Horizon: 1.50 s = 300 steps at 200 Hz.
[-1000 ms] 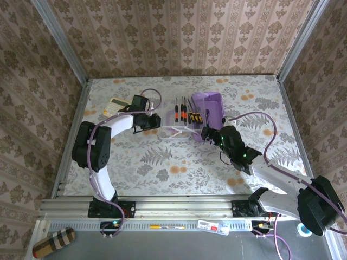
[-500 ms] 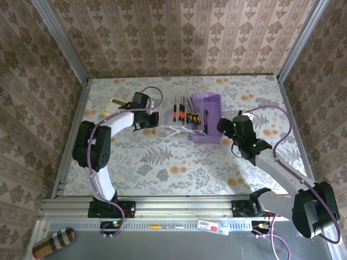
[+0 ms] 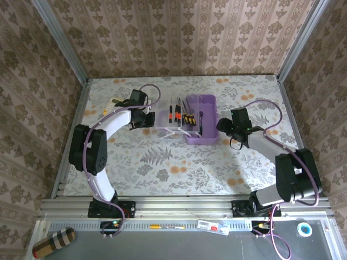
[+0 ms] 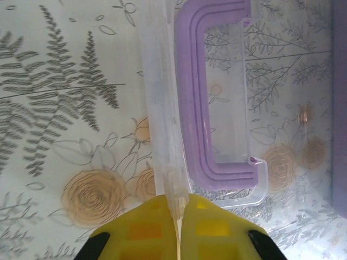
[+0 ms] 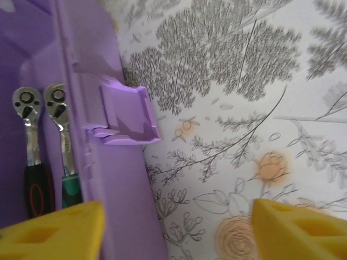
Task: Pack the tool kit
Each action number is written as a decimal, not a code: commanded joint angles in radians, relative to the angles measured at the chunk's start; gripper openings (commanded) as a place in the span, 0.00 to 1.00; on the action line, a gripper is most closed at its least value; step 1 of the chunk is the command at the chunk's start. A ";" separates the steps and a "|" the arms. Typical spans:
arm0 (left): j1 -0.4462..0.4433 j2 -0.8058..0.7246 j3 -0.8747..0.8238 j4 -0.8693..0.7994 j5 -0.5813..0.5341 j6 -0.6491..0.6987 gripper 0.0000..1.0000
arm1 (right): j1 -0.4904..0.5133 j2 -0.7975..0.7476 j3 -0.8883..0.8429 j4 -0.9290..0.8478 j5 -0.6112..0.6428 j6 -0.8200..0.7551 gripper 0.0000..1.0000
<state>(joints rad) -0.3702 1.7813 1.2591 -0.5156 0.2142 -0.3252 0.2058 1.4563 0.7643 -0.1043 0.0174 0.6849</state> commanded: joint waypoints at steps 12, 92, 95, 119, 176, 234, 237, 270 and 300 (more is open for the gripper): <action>0.009 -0.094 0.004 -0.108 -0.077 0.040 0.00 | 0.073 0.020 -0.035 0.051 -0.004 0.000 0.60; 0.010 -0.156 0.000 -0.210 -0.178 0.097 0.00 | 0.068 0.006 -0.087 0.142 -0.041 0.030 0.64; 0.010 -0.157 0.000 -0.212 -0.180 0.099 0.00 | 0.067 0.006 -0.088 0.145 -0.043 0.030 0.64; 0.010 -0.164 0.009 -0.233 -0.198 0.115 0.00 | 0.067 0.015 -0.085 0.163 -0.071 0.028 0.68; 0.010 -0.192 0.029 -0.265 -0.214 0.130 0.00 | 0.067 0.082 -0.062 0.184 -0.134 0.037 0.69; 0.005 -0.193 0.120 -0.340 -0.212 0.129 0.00 | 0.100 0.157 -0.026 0.174 -0.162 0.043 0.67; 0.004 -0.193 0.127 -0.345 -0.212 0.128 0.00 | 0.104 0.159 -0.024 0.172 -0.160 0.042 0.67; -0.014 -0.193 0.186 -0.389 -0.207 0.106 0.00 | 0.131 0.183 -0.013 0.180 -0.175 0.041 0.67; -0.033 -0.191 0.212 -0.403 -0.170 0.077 0.00 | 0.153 0.206 -0.001 0.188 -0.189 0.044 0.67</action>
<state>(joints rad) -0.3809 1.6211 1.4158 -0.8787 0.0025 -0.2310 0.3225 1.6230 0.7307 0.0723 -0.1127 0.7139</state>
